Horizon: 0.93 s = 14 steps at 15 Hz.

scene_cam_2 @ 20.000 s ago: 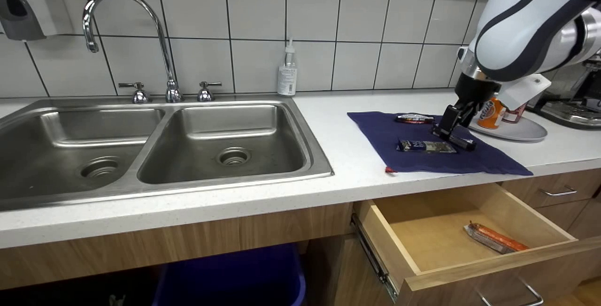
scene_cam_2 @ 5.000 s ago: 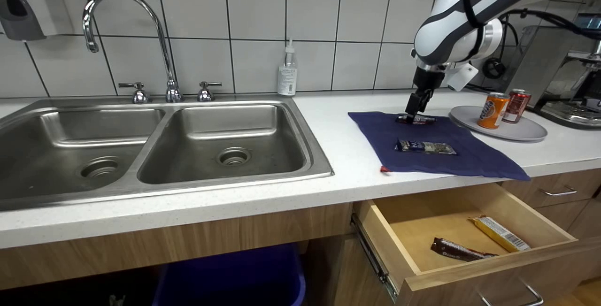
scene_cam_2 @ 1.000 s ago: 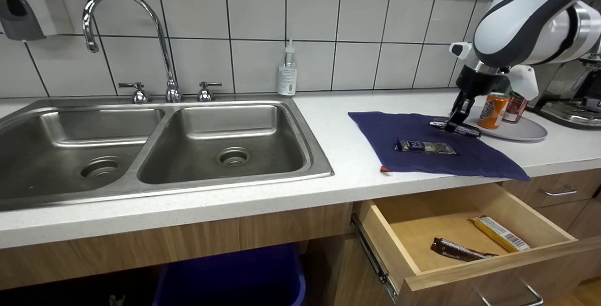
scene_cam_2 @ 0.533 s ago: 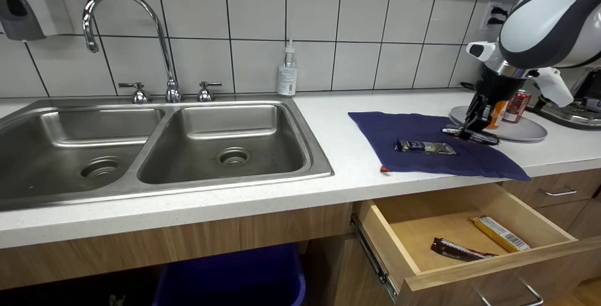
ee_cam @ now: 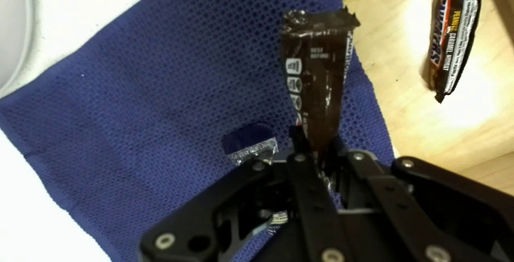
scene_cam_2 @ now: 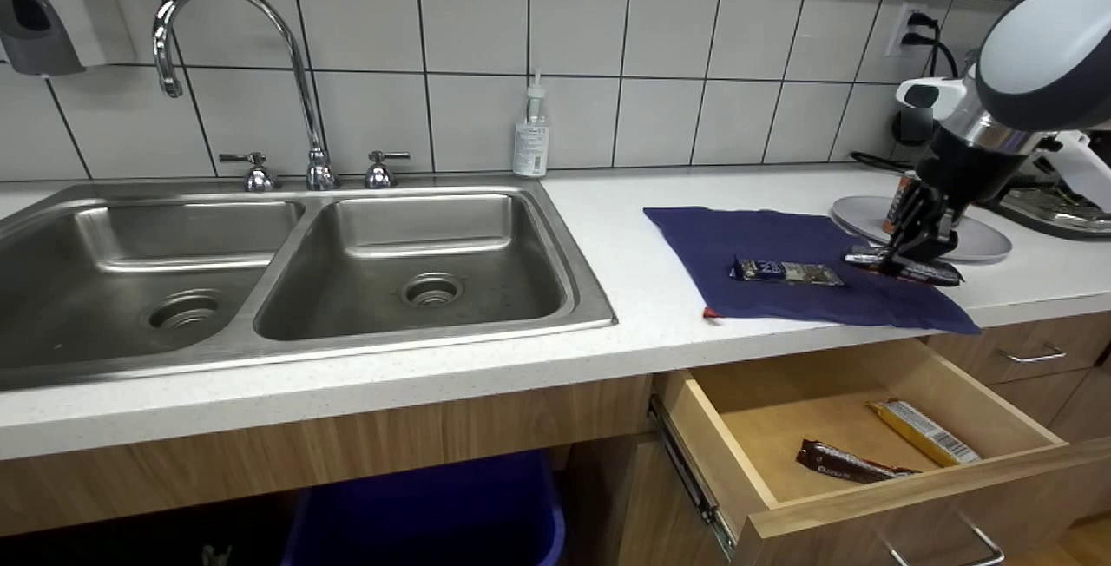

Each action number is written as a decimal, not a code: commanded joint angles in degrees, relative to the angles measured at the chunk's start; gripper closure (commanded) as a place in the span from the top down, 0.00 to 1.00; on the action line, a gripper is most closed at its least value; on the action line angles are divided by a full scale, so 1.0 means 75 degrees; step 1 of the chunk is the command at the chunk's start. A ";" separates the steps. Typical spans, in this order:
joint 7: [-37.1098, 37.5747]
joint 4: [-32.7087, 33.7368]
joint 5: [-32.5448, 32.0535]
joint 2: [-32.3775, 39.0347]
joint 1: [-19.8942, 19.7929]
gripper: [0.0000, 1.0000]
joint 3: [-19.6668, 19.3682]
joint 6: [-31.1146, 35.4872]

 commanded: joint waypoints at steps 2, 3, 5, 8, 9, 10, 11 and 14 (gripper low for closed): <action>-0.0540 -0.0896 0.0535 -0.0822 0.0280 0.04 -0.0090 0.0272; -0.0528 -0.1036 0.0564 -0.0927 0.0369 0.04 -0.0137 0.0298; -0.0461 -0.1344 0.0574 -0.1150 0.0563 0.04 -0.0230 0.0311; -0.0358 -0.1800 0.0452 -0.1449 0.0866 0.04 -0.0425 0.0348; -0.0338 -0.1928 0.0412 -0.1529 0.0959 0.04 -0.0492 0.0364; -0.0267 -0.2058 0.0315 -0.1603 0.1055 0.04 -0.0565 0.0382; -0.0230 -0.2168 0.0238 -0.1642 0.1135 0.04 -0.0632 0.0406; -0.0156 -0.2444 0.0043 -0.1683 0.1330 0.04 -0.0801 0.0543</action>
